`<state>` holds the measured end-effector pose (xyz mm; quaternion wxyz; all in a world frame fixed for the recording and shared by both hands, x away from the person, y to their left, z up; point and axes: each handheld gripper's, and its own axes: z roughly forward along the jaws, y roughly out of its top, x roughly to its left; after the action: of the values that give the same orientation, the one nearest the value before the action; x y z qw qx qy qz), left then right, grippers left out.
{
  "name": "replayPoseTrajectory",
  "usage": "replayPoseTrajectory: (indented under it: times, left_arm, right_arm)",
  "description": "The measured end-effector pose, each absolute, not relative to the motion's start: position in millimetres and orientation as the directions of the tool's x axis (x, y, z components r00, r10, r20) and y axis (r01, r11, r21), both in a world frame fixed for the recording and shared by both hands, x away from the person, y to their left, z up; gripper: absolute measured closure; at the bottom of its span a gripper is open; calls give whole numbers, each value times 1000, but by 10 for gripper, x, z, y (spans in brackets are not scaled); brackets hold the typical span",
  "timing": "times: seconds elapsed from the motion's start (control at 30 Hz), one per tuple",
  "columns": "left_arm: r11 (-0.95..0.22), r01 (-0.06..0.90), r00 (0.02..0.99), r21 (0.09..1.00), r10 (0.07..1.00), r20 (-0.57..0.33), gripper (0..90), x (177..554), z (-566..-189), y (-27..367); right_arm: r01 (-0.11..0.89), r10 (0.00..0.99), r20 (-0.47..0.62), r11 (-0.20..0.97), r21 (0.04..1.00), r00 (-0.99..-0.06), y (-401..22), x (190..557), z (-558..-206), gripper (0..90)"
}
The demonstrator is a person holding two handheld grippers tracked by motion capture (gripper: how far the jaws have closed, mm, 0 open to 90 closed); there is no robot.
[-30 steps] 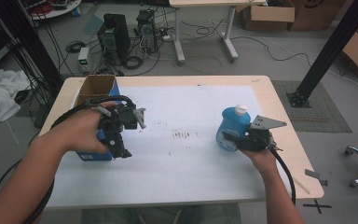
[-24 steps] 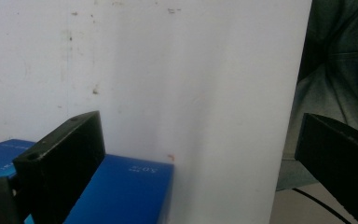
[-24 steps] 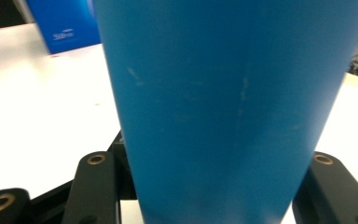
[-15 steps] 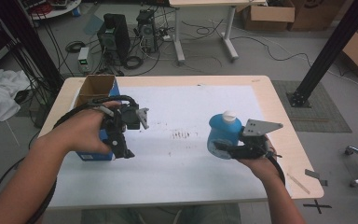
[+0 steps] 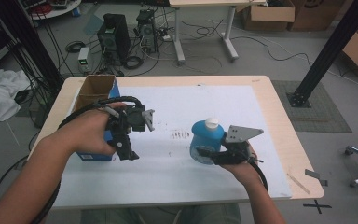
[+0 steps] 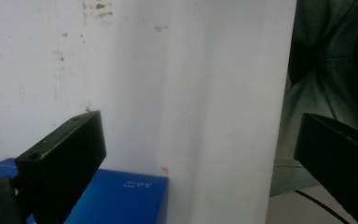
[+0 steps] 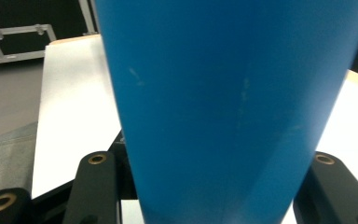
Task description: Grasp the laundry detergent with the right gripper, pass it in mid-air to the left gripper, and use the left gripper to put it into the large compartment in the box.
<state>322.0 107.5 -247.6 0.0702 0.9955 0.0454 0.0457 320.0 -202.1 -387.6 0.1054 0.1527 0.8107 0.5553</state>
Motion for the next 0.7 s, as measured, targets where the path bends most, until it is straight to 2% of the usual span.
replayPoseTrajectory:
  times: [0.7]
  left_arm:
    - [-993,58,995,103,65,69,24,3204,-2465,877]
  right_arm:
    - [63,146,8,373,926,-989,-1285,3286,-4032,451]
